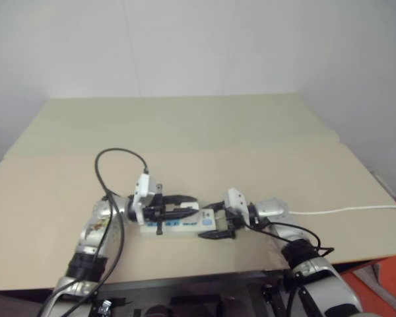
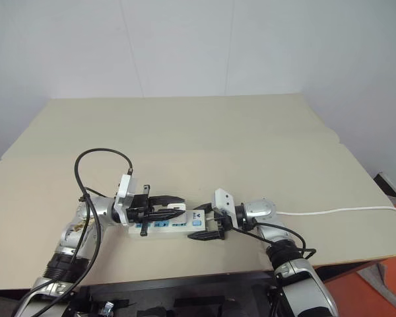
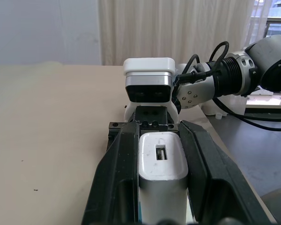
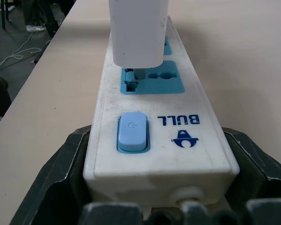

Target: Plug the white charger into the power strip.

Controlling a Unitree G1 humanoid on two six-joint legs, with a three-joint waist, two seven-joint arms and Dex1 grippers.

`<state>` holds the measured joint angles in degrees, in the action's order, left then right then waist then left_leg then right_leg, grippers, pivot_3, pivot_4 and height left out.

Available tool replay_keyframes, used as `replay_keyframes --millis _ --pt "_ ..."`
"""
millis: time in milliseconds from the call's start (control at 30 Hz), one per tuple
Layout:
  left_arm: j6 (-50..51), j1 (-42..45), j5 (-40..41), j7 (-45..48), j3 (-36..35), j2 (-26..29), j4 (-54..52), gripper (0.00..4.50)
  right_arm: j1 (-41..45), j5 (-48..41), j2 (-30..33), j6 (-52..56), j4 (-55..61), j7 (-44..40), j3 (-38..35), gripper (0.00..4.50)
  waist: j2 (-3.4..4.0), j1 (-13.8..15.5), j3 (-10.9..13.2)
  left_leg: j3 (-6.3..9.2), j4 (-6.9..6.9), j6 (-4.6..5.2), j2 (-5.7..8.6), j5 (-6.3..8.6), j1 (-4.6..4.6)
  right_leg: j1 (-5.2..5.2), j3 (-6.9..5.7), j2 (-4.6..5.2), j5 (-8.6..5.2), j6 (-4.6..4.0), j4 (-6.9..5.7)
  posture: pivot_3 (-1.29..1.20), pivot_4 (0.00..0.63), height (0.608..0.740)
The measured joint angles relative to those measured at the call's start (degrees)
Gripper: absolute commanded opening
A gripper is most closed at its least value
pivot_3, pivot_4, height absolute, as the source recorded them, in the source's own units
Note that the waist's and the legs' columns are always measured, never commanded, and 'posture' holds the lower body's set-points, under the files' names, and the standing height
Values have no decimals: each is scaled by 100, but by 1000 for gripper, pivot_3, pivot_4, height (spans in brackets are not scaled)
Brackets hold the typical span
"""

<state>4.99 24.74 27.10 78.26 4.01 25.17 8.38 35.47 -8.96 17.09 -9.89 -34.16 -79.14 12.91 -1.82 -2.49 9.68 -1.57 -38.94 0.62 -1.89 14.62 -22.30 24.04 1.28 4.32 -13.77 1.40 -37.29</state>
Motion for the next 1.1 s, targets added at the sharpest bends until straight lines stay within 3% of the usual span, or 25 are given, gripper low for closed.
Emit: replay_keyframes --millis 1100 --pt "-307 -33 -102 105 199 -48 346 999 -46 2 43 6 85 4 16 3423 4 11 -11 1 2 1 -1 0 2 -6 -3 0 1 -2 8 0 150 740"
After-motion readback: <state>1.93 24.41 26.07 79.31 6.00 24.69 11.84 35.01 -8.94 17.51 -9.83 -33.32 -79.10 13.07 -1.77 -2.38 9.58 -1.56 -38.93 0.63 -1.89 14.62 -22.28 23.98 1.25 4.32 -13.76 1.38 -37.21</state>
